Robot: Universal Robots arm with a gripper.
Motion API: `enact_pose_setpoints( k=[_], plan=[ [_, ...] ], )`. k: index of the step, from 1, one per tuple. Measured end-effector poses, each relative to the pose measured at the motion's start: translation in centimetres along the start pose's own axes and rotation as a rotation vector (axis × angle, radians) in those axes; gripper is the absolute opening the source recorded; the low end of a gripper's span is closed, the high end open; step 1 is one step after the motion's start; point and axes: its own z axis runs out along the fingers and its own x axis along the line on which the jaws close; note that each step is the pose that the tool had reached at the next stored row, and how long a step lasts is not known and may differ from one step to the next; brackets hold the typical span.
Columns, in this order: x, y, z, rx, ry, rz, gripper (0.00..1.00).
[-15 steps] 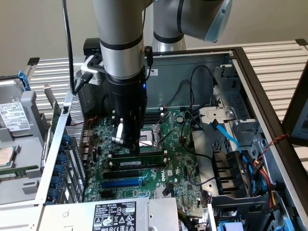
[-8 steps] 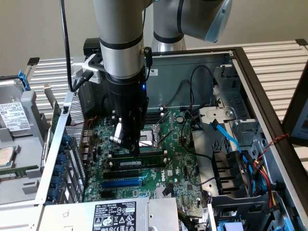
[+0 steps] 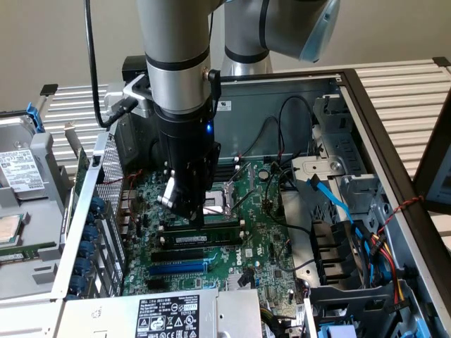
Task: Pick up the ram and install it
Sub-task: 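Press down the ram until it locks into place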
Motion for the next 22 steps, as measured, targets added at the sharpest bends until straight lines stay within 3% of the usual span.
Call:
enact_pose_setpoints(
  k=[22],
  plan=[
    [0.01,-0.01,-0.23,-0.0073,0.0119,0.334,0.11]
  ],
)
